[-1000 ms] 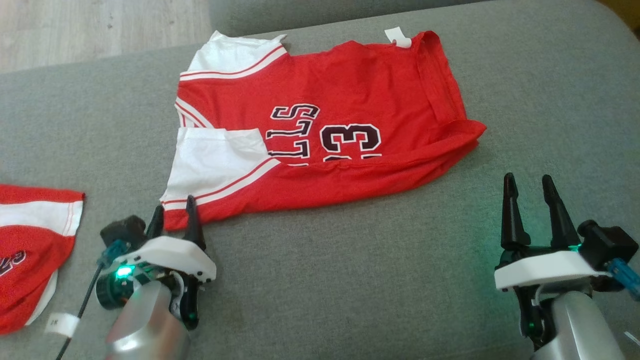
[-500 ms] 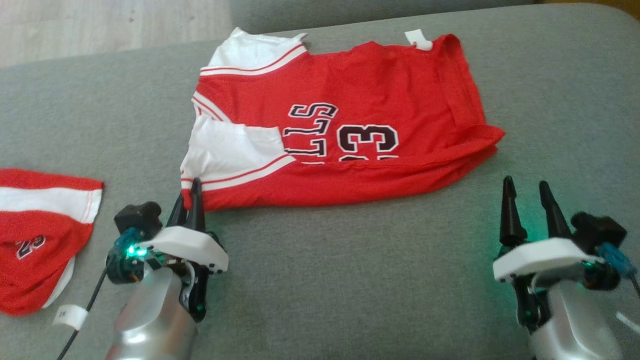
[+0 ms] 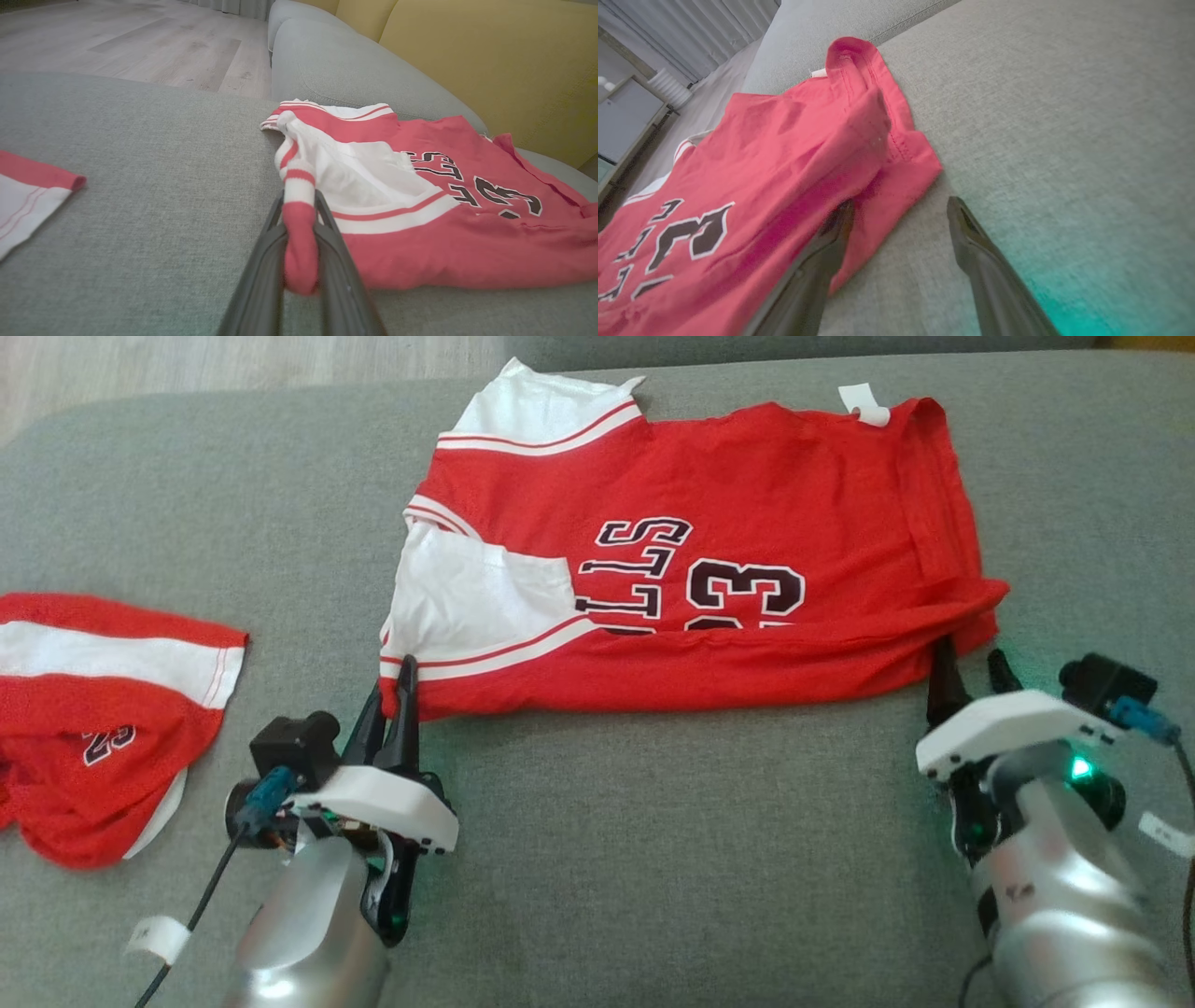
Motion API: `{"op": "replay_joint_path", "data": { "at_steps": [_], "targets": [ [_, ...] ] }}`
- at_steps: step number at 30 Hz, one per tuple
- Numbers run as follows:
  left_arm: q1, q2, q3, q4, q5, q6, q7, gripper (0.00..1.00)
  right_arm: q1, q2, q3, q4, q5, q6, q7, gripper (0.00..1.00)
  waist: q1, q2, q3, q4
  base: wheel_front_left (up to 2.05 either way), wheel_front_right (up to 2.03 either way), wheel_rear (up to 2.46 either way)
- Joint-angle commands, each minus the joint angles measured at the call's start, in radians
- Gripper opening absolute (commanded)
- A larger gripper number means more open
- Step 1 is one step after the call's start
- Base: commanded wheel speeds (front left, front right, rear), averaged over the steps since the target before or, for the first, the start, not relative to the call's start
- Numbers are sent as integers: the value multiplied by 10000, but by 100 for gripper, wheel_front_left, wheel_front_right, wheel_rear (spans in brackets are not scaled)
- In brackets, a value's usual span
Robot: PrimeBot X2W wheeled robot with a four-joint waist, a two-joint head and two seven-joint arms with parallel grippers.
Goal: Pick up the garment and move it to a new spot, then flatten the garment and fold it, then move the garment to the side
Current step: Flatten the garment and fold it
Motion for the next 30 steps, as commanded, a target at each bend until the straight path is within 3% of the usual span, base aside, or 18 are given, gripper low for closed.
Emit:
{"op": "replay_joint_path", "data": {
  "at_steps": [1,10,18,19,20,30],
  "targets": [
    [-189,128,182,-345,82,-27,-122,0,-450,-12,328,126,337,67,-133,100,-1,0,51,47,0,0,0],
    [-237,106,-82,-305,-23,1,-123,0,-1237,-12,1090,1155,1619,67,-331,100,-1,0,144,165,0,0,0],
    [-293,101,-150,-247,-102,24,-123,0,-1605,-12,1388,1776,1945,67,-470,100,-1,0,169,220,0,0,0],
    [-297,101,-160,-238,-115,23,-123,0,-1643,-12,1401,1866,1968,67,-489,35,-1,0,164,222,0,0,0],
    [-299,101,-166,-231,-129,24,-123,0,-1673,-12,1419,1927,1988,67,-517,0,-1,0,160,220,0,0,0],
    [-130,189,161,-279,-190,101,-124,0,-1453,-81,1116,2071,2096,67,-960,0,-1,0,-92,-108,0,0,0]
  ]
}}
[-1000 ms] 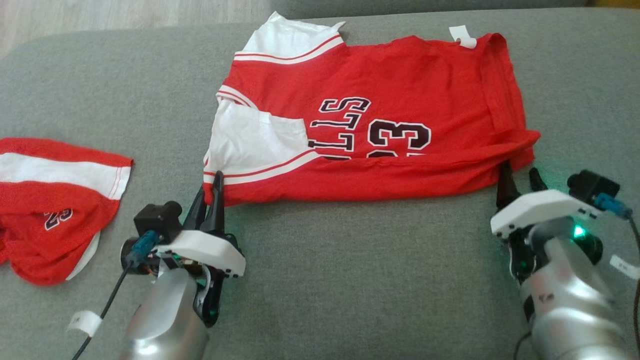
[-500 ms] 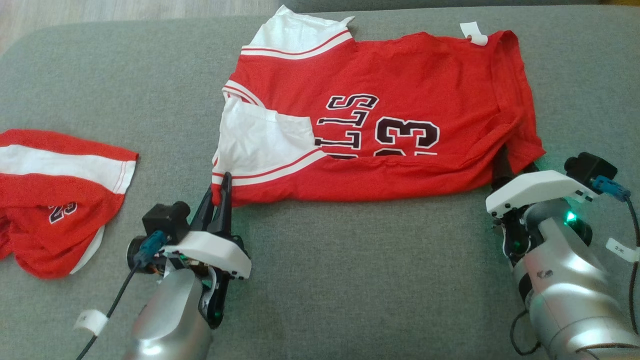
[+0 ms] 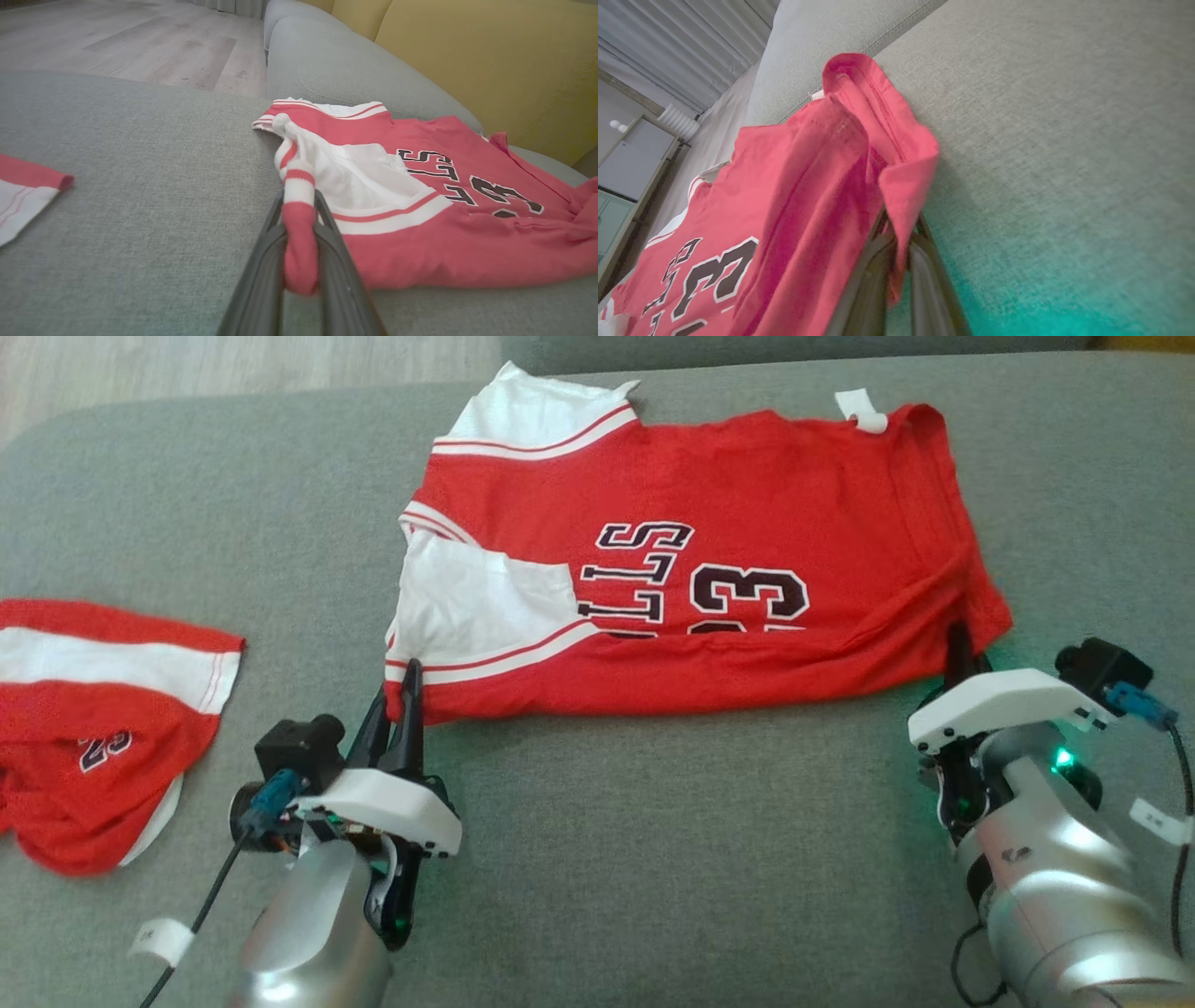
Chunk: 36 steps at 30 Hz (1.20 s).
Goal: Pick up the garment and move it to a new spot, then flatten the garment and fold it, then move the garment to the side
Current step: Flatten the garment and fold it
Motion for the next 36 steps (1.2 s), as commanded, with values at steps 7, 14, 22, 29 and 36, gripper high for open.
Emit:
{"op": "replay_joint_path", "data": {
  "at_steps": [7,14,22,29,36],
  "targets": [
    [205,325,651,-329,-60,110,-124,0,719,103,35,-743,308,67,-210,0,-1,0,-430,-413,0,0,0],
    [802,451,797,-391,11,81,-124,0,1773,121,18,-1496,485,67,-217,0,-1,0,-991,-683,0,0,0],
    [2183,633,505,-833,159,-55,-124,0,3280,127,450,-2156,556,67,-177,0,-1,0,-1815,-995,0,0,0],
    [3379,754,8,-1806,230,-125,153,0,4127,-60,555,-2742,495,67,157,0,-1,0,-2123,-1088,0,0,0],
    [3940,946,-184,-2932,239,19,739,100,4421,-280,85,-3314,114,67,297,100,-1,0,-2201,-1062,0,0,0]
  ]
}}
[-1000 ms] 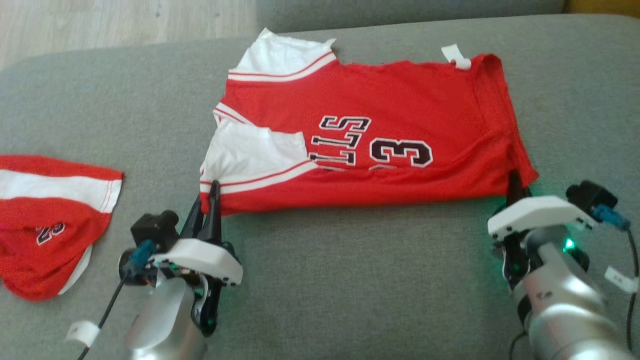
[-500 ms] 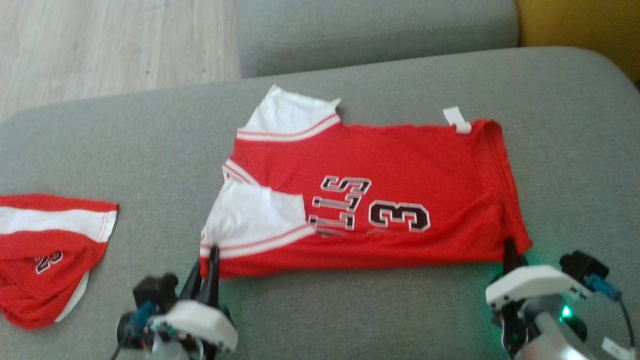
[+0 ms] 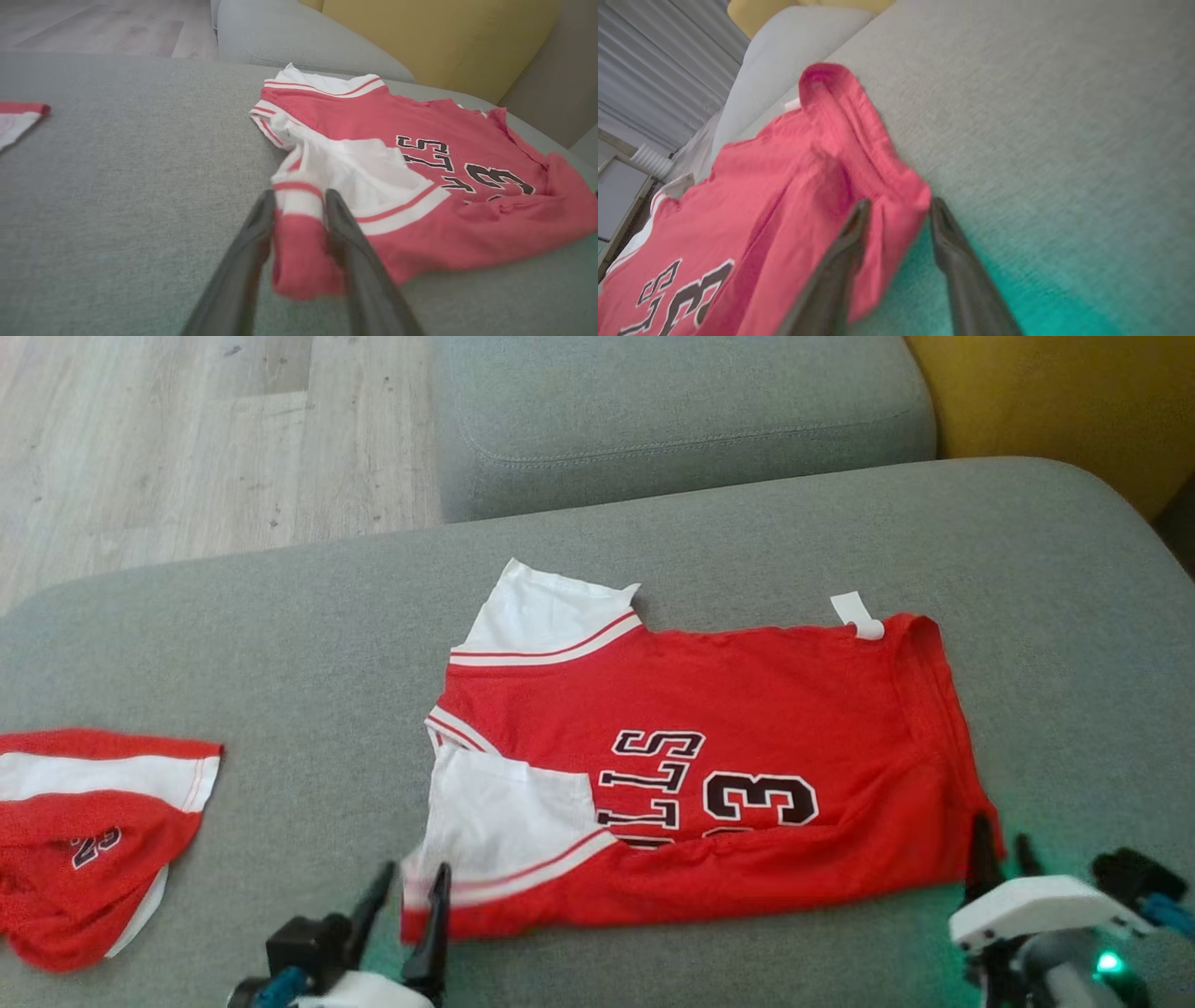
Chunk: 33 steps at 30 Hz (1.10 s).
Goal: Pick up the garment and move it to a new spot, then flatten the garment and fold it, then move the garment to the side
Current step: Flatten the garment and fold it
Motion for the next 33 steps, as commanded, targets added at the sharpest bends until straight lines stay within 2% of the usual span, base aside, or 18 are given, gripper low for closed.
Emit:
{"op": "replay_joint_path", "data": {
  "at_steps": [1,6,10,14,22,24,27,32,33],
  "targets": [
    [-308,189,299,-380,37,100,-20,100,-266,-205,48,-368,-137,67,-121,100,1,0,18,9,0,0,0],
    [-554,276,451,-865,14,336,-65,100,-509,-459,-908,-1105,-1160,67,-244,100,1,0,158,47,0,0,0],
    [-934,353,719,-1252,20,496,-428,100,-616,-455,-1352,-2306,-2150,67,-389,100,1,0,298,31,0,0,0],
    [-1522,469,928,-1711,273,613,-760,100,-407,-495,-1163,-3937,-3547,67,-509,100,1,0,516,-16,0,0,0],
    [-2822,702,1154,-1689,428,449,-877,100,-355,-109,-1101,-5519,-4322,67,-313,100,1,0,1123,-452,0,0,0],
    [-3229,892,1034,-1459,501,313,-667,100,-440,-73,-1015,-5782,-4354,67,-197,100,1,0,1366,-588,0,0,0],
    [-4115,1380,583,-923,745,53,298,100,-685,-105,-775,-6151,-4394,67,15,100,1,0,1909,-784,0,0,0],
    [-6115,2160,94,-105,428,-217,1602,100,-1428,-293,-340,-6543,-4384,67,259,100,1,0,2901,-1208,0,0,0],
    [-6115,2160,94,-105,428,-217,1602,100,-1428,-293,-340,-6543,-4384,67,259,100,1,0,2901,-1208,0,0,0]
  ]
}}
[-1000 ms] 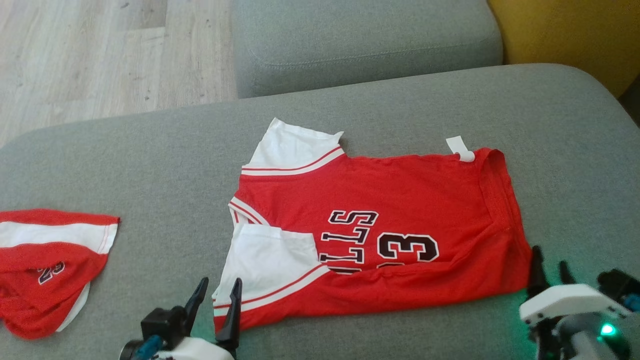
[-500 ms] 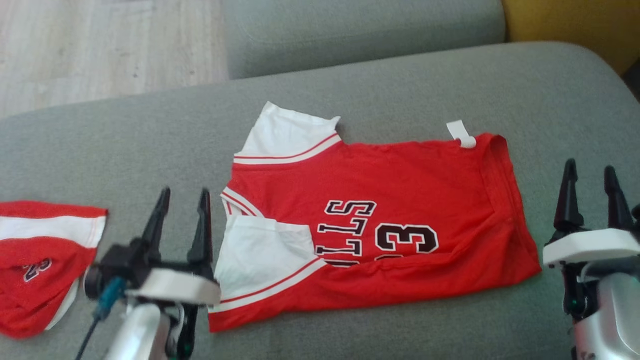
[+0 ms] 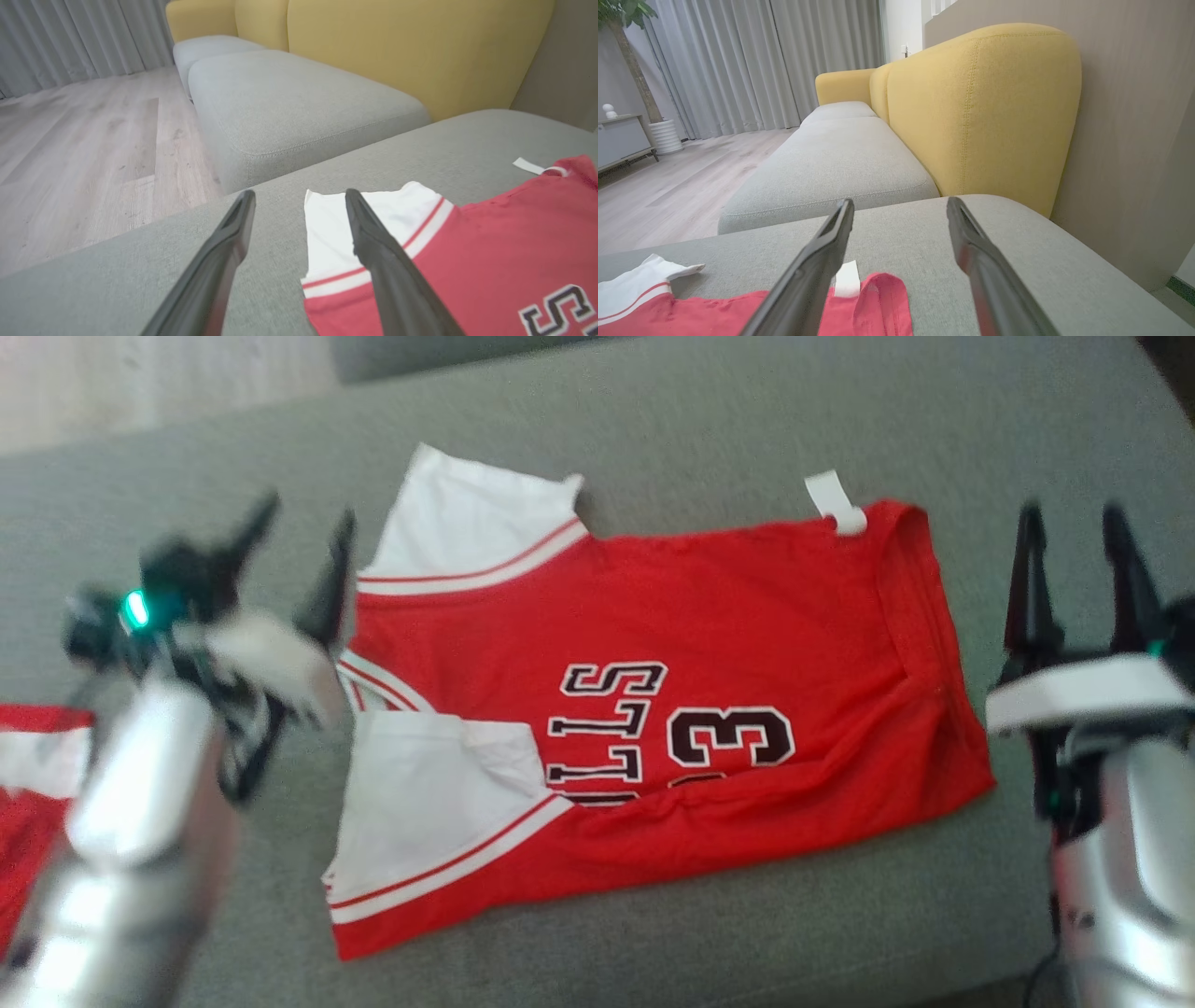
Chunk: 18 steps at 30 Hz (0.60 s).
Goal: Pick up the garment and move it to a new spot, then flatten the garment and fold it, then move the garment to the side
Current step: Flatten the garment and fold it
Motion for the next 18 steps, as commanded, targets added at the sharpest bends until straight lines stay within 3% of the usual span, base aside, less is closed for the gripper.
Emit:
{"op": "replay_joint_path", "data": {
  "at_steps": [1,2,6,13,18],
  "targets": [
    [-1328,793,-294,-170,-238,-48,370,100,-685,-218,368,-461,38,67,98,100,-2,0,894,-550,0,0,0],
    [-1328,793,-294,-170,-238,-48,370,100,-685,-218,368,-461,38,67,98,100,-2,0,894,-550,0,0,0],
    [-2957,1821,-1780,91,-1322,-55,1324,100,-1306,-277,604,-551,96,67,114,100,-2,0,1539,-848,0,0,0],
    [-4871,3090,-3679,742,-3284,-57,3256,100,-1772,-216,840,-471,307,67,22,100,-2,0,2223,-1203,0,0,0],
    [-5595,3364,-4255,1227,-4572,-58,3869,100,-1871,-224,966,-345,412,67,-66,100,-2,0,2614,-1375,0,0,0]
  ]
}}
